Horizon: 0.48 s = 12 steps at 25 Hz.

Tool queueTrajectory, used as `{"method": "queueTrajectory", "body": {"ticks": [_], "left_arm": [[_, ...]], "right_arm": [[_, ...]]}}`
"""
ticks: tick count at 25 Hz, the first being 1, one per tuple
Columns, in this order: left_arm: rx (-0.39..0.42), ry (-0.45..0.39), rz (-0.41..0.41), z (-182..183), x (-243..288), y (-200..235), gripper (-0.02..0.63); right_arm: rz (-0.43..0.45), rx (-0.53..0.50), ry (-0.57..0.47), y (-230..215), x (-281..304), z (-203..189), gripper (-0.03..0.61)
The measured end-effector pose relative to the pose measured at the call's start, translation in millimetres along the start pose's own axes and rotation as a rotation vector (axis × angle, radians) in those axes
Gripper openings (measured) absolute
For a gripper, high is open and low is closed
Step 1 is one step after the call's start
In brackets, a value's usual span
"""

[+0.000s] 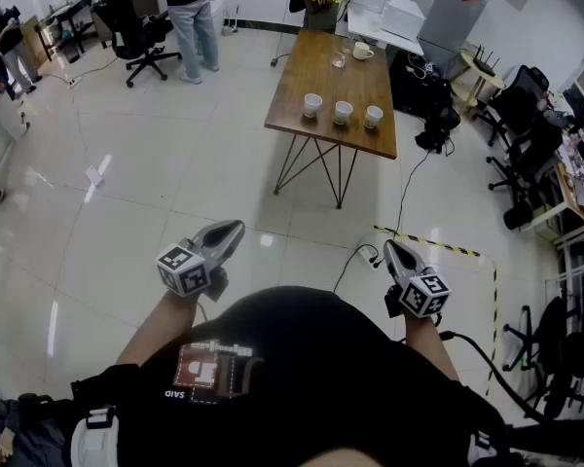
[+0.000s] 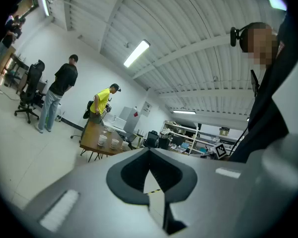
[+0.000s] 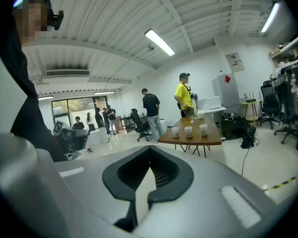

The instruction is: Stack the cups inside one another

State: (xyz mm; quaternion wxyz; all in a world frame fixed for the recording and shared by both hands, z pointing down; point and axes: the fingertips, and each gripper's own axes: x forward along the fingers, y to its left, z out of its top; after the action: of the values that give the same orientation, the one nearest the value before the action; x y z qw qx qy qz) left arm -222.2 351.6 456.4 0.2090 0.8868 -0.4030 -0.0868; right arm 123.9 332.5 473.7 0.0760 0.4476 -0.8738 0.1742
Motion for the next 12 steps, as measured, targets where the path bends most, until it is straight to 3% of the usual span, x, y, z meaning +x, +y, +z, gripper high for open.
{"method": "queueTrajectory", "body": {"ticks": [12], "left_arm": [[-0.028, 0.054, -0.03, 11, -27, 62, 0.0]], "right_arm": [[-0.048, 0.041, 0.028, 42, 39, -10, 0.014]]}}
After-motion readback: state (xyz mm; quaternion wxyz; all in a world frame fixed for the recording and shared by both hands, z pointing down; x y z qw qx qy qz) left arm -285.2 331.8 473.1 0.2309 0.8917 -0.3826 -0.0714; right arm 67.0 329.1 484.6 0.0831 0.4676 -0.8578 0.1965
